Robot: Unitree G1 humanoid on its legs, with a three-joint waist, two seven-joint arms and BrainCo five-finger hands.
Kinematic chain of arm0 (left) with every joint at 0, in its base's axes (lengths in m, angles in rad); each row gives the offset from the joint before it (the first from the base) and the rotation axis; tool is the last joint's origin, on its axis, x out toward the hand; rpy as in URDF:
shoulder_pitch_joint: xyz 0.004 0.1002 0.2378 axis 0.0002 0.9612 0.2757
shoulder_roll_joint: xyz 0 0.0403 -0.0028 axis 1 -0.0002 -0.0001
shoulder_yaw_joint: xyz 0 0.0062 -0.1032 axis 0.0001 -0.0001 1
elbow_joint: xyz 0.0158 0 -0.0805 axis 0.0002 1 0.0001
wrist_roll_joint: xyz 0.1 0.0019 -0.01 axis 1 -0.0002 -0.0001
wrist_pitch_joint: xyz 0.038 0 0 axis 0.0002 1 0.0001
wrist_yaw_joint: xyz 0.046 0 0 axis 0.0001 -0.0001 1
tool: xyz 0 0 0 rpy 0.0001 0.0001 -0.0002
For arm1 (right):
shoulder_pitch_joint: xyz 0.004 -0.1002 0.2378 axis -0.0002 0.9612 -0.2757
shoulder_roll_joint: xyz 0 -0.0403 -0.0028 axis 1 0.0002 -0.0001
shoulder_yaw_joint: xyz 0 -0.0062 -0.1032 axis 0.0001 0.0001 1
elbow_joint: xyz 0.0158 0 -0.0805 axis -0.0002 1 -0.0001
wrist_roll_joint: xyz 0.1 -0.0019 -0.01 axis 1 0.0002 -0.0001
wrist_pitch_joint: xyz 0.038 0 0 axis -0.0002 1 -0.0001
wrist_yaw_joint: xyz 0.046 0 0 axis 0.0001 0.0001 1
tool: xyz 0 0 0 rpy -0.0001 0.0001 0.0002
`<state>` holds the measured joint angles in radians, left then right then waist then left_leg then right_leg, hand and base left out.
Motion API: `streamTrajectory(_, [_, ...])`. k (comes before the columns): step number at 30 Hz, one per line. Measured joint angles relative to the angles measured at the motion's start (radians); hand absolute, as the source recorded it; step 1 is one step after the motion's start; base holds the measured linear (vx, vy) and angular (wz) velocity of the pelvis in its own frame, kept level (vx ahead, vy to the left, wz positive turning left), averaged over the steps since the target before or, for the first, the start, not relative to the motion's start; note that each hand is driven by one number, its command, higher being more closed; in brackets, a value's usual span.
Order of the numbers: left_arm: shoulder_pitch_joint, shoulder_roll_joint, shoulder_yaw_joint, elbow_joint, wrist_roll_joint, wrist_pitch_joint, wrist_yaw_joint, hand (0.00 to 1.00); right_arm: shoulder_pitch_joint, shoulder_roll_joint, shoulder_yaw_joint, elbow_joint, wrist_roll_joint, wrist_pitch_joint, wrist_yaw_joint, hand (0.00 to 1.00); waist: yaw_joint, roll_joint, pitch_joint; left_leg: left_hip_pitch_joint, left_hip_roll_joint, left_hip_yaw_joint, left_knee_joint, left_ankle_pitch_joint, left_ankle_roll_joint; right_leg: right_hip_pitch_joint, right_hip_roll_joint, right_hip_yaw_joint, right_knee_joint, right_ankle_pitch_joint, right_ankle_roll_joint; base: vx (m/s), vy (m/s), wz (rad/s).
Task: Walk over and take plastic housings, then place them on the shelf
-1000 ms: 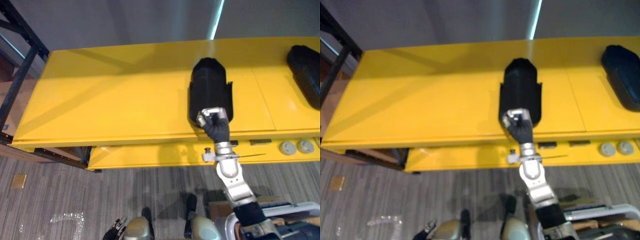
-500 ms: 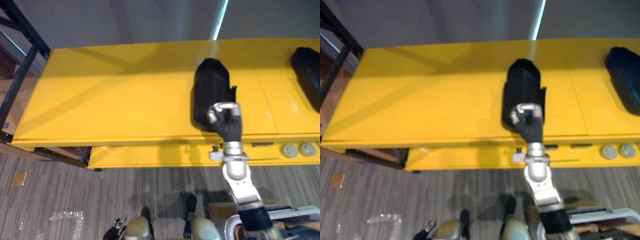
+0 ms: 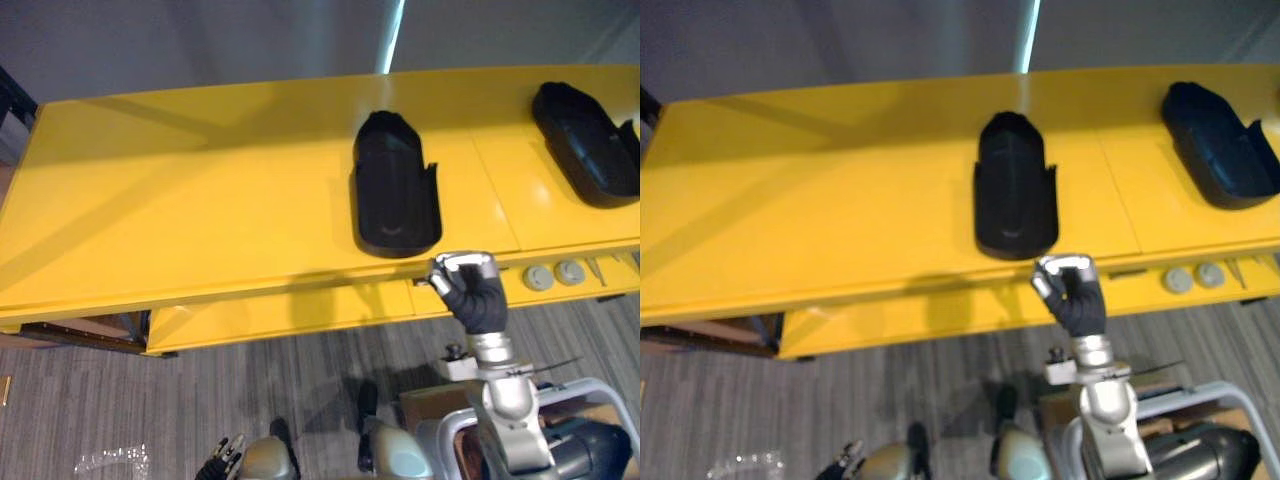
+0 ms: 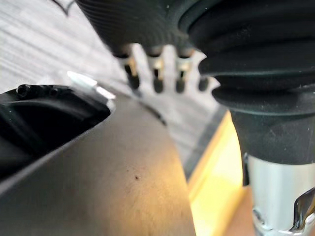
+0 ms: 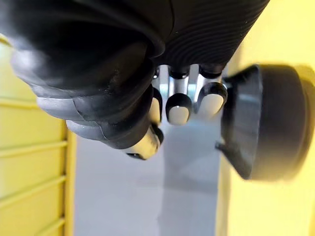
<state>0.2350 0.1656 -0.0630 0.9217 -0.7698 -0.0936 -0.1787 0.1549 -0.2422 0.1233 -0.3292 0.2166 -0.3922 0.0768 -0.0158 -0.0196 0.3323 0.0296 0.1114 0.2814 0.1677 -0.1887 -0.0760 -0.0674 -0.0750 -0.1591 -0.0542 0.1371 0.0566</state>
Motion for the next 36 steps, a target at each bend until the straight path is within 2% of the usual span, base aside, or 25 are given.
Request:
streamTrajectory(1, [0.000,0.001,0.000,0.000,-0.001,0.002,0.002,0.00,-0.001,0.000,0.018,0.016,0.057,0.017,0.037,1.00,-0.001,0.000,0.000,0.000,-0.001,0.000,0.000,0.000,0.000,0.000,-0.001,0.000,0.003,0.000,0.000,0.00,0.000,0.00])
streamTrajectory(4, [0.000,0.001,-0.001,0.000,-0.004,-0.001,0.010,0.00,-0.004,0.002,0.065,0.081,0.123,0.039,0.078,1.00,0.001,-0.001,0.000,0.001,-0.002,-0.001,0.000,0.000,0.000,0.000,-0.003,0.000,0.005,0.000,0.000,0.00,0.000,0.00])
streamTrajectory(11, [-0.001,0.006,-0.021,0.000,-0.009,-0.015,0.025,0.00,-0.052,0.031,0.140,0.182,0.164,0.044,0.077,1.00,0.003,0.001,0.001,-0.011,-0.004,-0.013,0.010,-0.001,0.001,-0.002,-0.008,-0.012,0.008,-0.001,-0.001,-0.04,-0.002,0.05])
streamTrajectory(13, [-0.007,0.003,-0.026,-0.001,-0.010,-0.014,0.039,0.00,-0.083,0.041,0.149,0.210,0.161,0.045,0.072,1.00,0.008,0.008,0.006,-0.016,-0.004,-0.026,0.010,0.000,0.001,0.003,-0.012,-0.029,0.009,-0.001,0.000,-0.06,-0.008,0.18])
streamTrajectory(17, [-0.011,0.001,-0.027,-0.008,-0.009,-0.013,0.047,0.00,-0.141,0.049,0.152,0.254,0.159,0.047,0.028,1.00,0.028,0.013,0.008,-0.013,-0.001,-0.029,0.007,0.003,-0.002,0.007,-0.012,-0.035,0.008,-0.001,0.000,-0.02,-0.006,0.05])
streamTrajectory(23, [-0.014,-0.003,-0.026,-0.008,-0.003,-0.010,0.049,0.00,-0.171,0.067,0.145,0.300,0.139,0.055,0.002,1.00,0.029,0.023,0.012,-0.003,-0.001,-0.053,0.004,0.005,-0.005,0.032,-0.015,-0.064,0.008,-0.009,0.009,0.00,0.000,0.12])
streamTrajectory(29, [-0.015,-0.018,-0.027,-0.022,0.003,-0.001,0.048,0.00,-0.207,0.072,0.141,0.327,0.096,0.077,-0.058,1.00,0.039,0.054,0.006,0.006,-0.001,-0.058,-0.023,0.025,-0.014,0.036,-0.015,-0.077,0.008,-0.012,0.010,0.00,-0.007,0.04])
streamTrajectory(36, [-0.015,-0.019,-0.026,-0.042,0.021,-0.014,0.047,0.00,-0.273,0.080,0.107,0.387,0.050,0.105,-0.136,1.00,0.042,0.057,0.007,0.004,-0.002,-0.064,-0.026,0.040,-0.016,0.038,-0.016,-0.086,0.008,-0.011,0.010,-0.04,-0.012,0.04])
